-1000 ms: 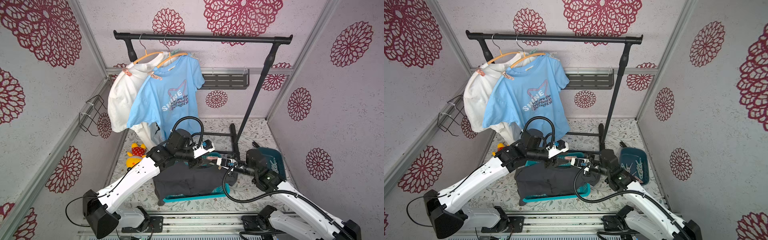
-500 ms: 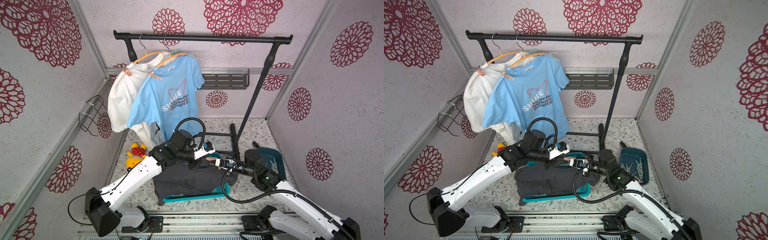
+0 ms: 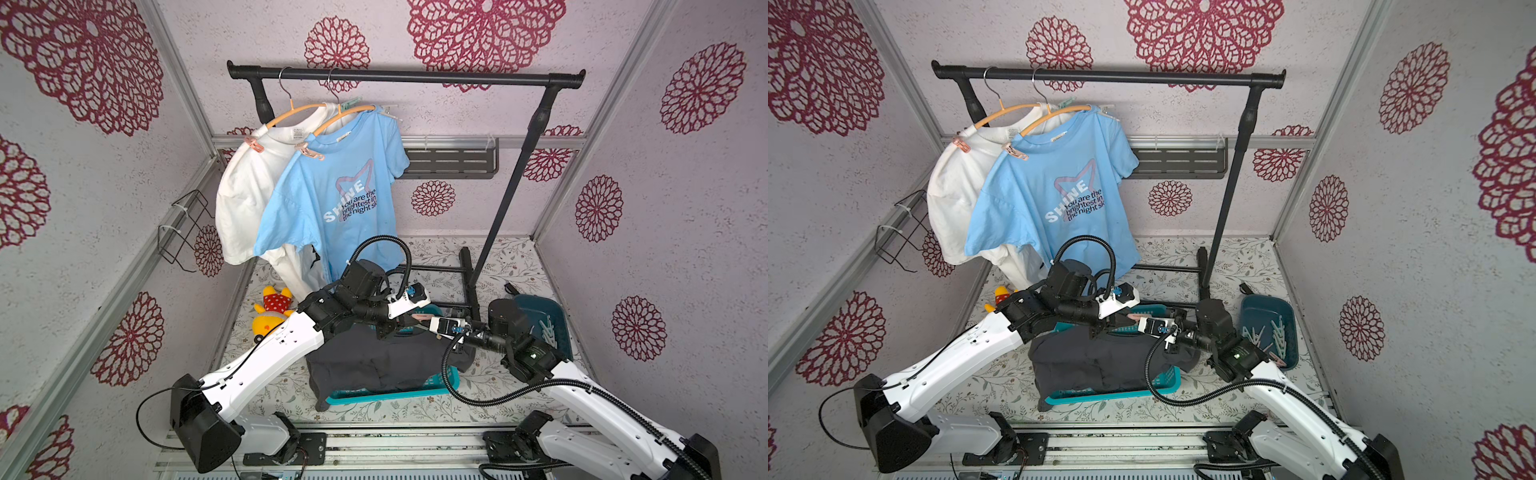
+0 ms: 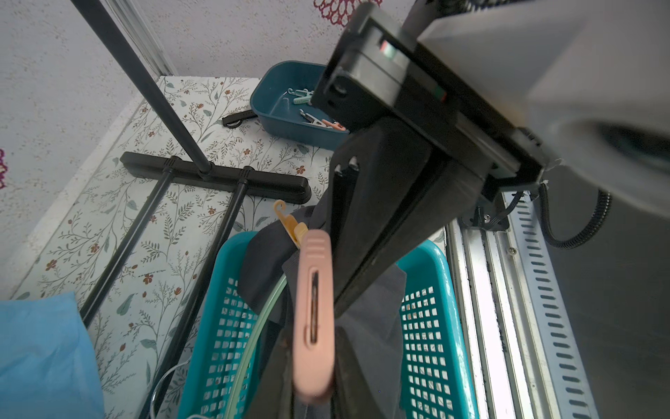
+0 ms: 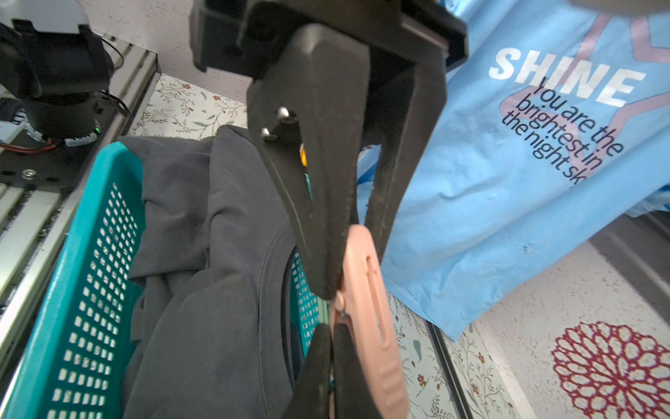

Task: Use clothespins to secure the t-shirt on both sides of the hanger
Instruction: Pick up the clothespin from the storage box, then open the clothespin.

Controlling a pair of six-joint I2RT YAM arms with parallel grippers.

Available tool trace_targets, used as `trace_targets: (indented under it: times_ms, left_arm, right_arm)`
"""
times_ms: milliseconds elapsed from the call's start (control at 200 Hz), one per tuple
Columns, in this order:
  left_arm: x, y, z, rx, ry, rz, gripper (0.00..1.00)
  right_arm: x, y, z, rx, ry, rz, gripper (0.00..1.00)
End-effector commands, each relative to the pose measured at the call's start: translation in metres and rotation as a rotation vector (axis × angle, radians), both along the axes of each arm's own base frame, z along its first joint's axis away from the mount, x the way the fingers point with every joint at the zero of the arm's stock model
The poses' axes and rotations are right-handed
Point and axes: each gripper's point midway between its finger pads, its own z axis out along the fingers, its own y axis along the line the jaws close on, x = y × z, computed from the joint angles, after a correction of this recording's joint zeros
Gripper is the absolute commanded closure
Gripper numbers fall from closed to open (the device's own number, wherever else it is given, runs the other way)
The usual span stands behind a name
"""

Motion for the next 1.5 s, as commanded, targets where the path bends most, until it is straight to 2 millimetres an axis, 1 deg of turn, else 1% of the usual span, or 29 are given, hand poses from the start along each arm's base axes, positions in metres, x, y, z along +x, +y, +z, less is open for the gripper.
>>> trace_targets:
  times_ms: [0,25,55,180,245,290,350,405,455,525,565,645,801,931,1026,1141,1236,1366,1466,1496]
  left_arm:
    - [0.006,0.001,0.010,-0.003,-0.052,0.032,1.00]
    - [0.012,0.003,0.009,0.006,-0.066,0.061,1.00]
    - [0.019,0.007,0.008,0.021,-0.089,0.101,1.00]
    - [0.055,0.031,0.006,0.108,-0.230,0.287,1.00]
    - [0.070,0.043,0.012,0.121,-0.304,0.368,1.00]
    - [0.076,0.049,0.020,0.111,-0.347,0.411,1.00]
    - [0.079,0.052,0.031,0.071,-0.390,0.439,1.00]
    - [0.077,0.051,0.042,0.023,-0.424,0.438,1.00]
    - [0.075,0.051,0.052,-0.024,-0.460,0.436,1.00]
    - [0.072,0.050,0.067,-0.093,-0.497,0.432,1.00]
    - [0.070,0.049,0.075,-0.128,-0.520,0.423,1.00]
    - [0.063,0.045,0.087,-0.188,-0.550,0.394,1.00]
    - [0.052,0.039,0.107,-0.287,-0.601,0.349,1.00]
    - [0.045,0.032,0.118,-0.344,-0.632,0.311,1.00]
    - [0.039,0.025,0.121,-0.356,-0.661,0.268,1.00]
    - [0.036,0.022,0.128,-0.386,-0.701,0.265,1.00]
    - [0.036,0.018,0.130,-0.398,-0.708,0.258,1.00]
    - [0.032,0.012,0.136,-0.434,-0.715,0.258,1.00]
    - [0.032,0.007,0.137,-0.448,-0.724,0.255,1.00]
    - [0.033,0.005,0.137,-0.449,-0.721,0.255,1.00]
  right_arm:
    - [0.008,-0.006,0.018,0.059,-0.050,-0.075,0.52]
    - [0.009,-0.008,0.017,0.067,-0.044,-0.091,0.47]
    - [0.009,-0.011,0.017,0.078,-0.039,-0.107,0.44]
    - [0.007,-0.025,0.017,0.165,-0.005,-0.186,0.38]
    - [0.008,-0.035,0.022,0.259,0.036,-0.246,0.35]
    - [0.012,-0.043,0.026,0.345,0.085,-0.309,0.30]
    - [0.019,-0.058,0.035,0.494,0.179,-0.410,0.21]
    - [0.029,-0.074,0.044,0.679,0.322,-0.510,0.13]
    - [0.036,-0.086,0.048,0.824,0.449,-0.579,0.10]
    - [0.042,-0.091,0.053,0.971,0.608,-0.609,0.08]
    - [0.043,-0.091,0.059,1.034,0.688,-0.603,0.08]
    - [0.043,-0.087,0.076,1.124,0.809,-0.559,0.07]
    - [0.032,-0.068,0.122,1.244,0.972,-0.343,0.05]
    - [0.027,-0.050,0.149,1.296,1.109,-0.166,0.05]
    - [0.025,-0.040,0.169,1.307,1.139,-0.066,0.05]
    - [0.029,-0.034,0.176,1.313,1.158,-0.070,0.05]
    - [0.030,-0.031,0.182,1.327,1.143,-0.068,0.05]
    - [0.034,-0.028,0.189,1.351,1.132,-0.064,0.08]
    - [0.034,-0.026,0.197,1.356,1.110,-0.048,0.10]
    - [0.035,-0.025,0.197,1.353,1.107,-0.057,0.11]
